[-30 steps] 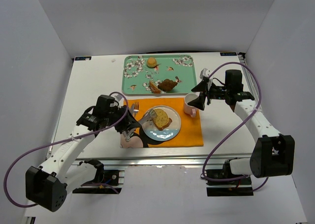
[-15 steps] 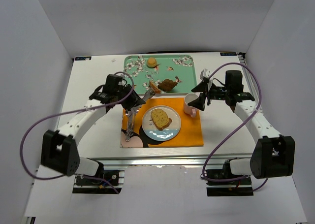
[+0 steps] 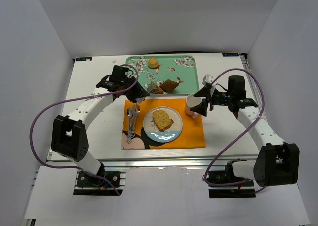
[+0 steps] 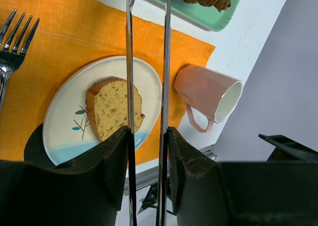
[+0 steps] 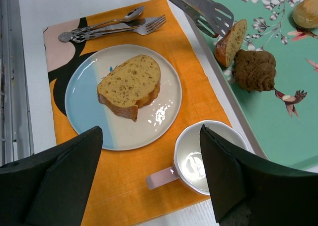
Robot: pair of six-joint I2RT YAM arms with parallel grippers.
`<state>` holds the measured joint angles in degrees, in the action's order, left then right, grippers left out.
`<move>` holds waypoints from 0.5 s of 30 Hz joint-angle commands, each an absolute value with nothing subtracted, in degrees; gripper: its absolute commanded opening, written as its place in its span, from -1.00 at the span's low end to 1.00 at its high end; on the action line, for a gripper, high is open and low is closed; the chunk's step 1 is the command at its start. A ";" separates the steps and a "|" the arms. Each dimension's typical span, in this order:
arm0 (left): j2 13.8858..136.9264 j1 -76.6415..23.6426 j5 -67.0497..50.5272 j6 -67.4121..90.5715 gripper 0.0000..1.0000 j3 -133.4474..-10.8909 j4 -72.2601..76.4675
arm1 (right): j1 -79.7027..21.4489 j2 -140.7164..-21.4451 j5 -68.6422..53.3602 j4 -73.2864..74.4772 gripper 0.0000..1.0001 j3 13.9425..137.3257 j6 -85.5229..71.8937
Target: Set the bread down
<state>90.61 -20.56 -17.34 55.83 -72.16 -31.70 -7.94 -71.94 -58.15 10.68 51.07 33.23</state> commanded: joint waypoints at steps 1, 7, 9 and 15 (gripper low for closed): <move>87.63 -20.30 -17.58 56.95 -0.10 -73.92 -31.99 | -7.65 -70.84 -58.45 8.79 0.67 51.06 33.49; 88.59 -20.13 -17.84 57.13 -0.03 -73.74 -31.29 | -7.65 -71.54 -59.06 7.91 0.67 51.42 32.61; 89.03 -20.13 -18.10 57.22 -0.02 -74.09 -31.03 | -7.65 -71.63 -58.98 8.08 0.67 51.50 32.96; 89.65 -20.04 -18.98 57.92 0.00 -75.15 -29.71 | -7.65 -71.37 -58.71 8.96 0.67 51.24 34.01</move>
<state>90.54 -20.36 -17.65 57.14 -72.25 -31.68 -7.94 -71.94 -58.06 10.07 50.87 33.32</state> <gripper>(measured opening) 0.497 0.832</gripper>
